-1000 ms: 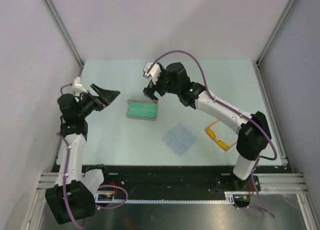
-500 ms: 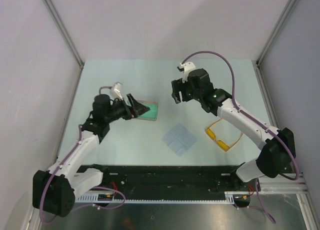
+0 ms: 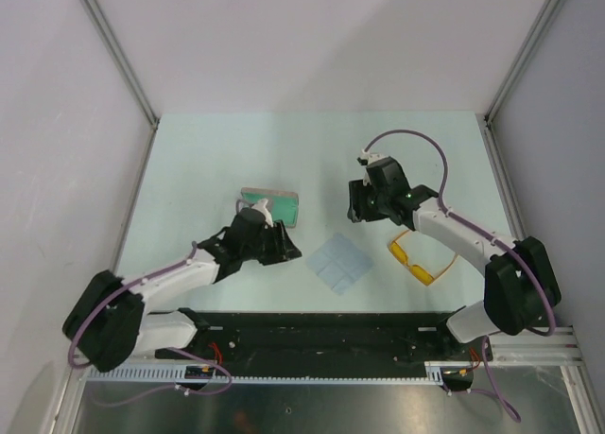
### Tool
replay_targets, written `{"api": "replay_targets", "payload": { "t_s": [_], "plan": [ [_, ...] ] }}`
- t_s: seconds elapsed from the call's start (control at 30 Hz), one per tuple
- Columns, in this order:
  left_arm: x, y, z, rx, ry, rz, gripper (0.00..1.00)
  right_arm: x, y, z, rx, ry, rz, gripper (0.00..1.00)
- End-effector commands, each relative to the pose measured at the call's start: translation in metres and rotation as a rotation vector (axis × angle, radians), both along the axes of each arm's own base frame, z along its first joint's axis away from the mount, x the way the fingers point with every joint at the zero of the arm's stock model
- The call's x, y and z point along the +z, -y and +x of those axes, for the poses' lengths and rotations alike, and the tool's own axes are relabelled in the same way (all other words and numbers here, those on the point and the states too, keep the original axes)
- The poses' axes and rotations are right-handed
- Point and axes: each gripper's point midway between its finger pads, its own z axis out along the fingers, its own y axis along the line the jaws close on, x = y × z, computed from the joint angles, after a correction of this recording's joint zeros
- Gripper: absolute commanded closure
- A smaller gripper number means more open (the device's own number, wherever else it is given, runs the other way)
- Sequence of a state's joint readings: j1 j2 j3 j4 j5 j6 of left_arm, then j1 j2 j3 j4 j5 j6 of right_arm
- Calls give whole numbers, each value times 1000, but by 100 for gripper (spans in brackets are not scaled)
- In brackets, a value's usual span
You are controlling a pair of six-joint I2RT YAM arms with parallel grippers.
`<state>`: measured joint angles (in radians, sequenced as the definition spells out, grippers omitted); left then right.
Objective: Organize the sunglasses
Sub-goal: Pick up the glasses cleaning cloth from the center of the board.
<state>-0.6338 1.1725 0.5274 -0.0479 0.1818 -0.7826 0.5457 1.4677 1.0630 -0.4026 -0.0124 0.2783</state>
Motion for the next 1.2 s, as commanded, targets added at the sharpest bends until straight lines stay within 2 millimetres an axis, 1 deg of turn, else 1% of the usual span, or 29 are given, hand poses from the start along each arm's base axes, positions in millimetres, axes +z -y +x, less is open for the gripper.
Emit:
{"api": "replay_targets", "payload": {
  "t_s": [0.0,0.03,0.1,0.13,0.17,0.2,0.23,0.27,0.3,0.33,0.37,0.4,0.43,0.47,0.5,0.53,0.57,0.63,0.73,0.77,0.83,0.93,1.1,1.13,1.17],
  "plan": [
    [0,11,15,26,13,30,52,2,-2,-9,-26,-16,68,46],
    [1,12,18,6,32,43,52,-5,3,-14,-52,-36,65,46],
    [13,24,25,-34,79,42,52,-6,11,-18,-101,-41,70,46],
    [19,29,27,-86,117,53,52,-13,19,-21,-147,-53,50,47],
    [34,38,35,-109,164,45,52,-16,22,-24,-201,-69,59,48],
    [32,42,37,-148,188,71,52,-13,25,-27,-235,-61,70,48],
    [35,47,40,-172,207,75,52,-15,31,-29,-280,-50,57,48],
    [48,55,46,-189,240,67,51,-24,37,-36,-347,-75,69,48],
    [39,59,49,-212,233,91,50,-20,40,-40,-375,-62,82,49],
    [38,64,53,-221,234,92,49,-22,43,-43,-398,-57,90,50],
    [45,74,59,-236,245,77,48,-31,46,-51,-417,-73,91,51],
    [31,79,62,-252,221,100,48,-33,44,-55,-443,-82,116,53],
    [27,85,65,-264,211,103,47,-29,41,-56,-443,-72,142,53],
    [33,95,71,-276,220,89,48,-31,41,-58,-448,-77,145,54],
    [29,99,72,-284,214,94,47,-35,40,-62,-466,-90,149,57],
    [14,103,74,-293,189,114,47,-39,37,-66,-458,-99,133,59],
    [15,107,77,-297,194,113,47,-41,36,-68,-458,-106,125,60],
    [-1,109,77,-303,175,144,46,-47,33,-75,-459,-120,112,62],
    [-13,112,74,-324,165,167,45,-57,33,-80,-475,-136,93,62],
    [-20,114,73,-331,156,177,45,-60,32,-83,-471,-142,87,62],
    [-25,117,71,-344,156,191,44,-67,33,-85,-480,-148,76,62],
    [-33,119,73,-342,163,220,45,-74,33,-88,-485,-157,58,63],
    [-40,120,79,-338,176,244,44,-86,35,-94,-487,-174,36,62],
    [-36,125,84,-334,203,231,44,-88,35,-94,-489,-177,38,63],
    [-36,127,86,-333,212,228,44,-90,36,-95,-488,-181,34,63]
  ]
}}
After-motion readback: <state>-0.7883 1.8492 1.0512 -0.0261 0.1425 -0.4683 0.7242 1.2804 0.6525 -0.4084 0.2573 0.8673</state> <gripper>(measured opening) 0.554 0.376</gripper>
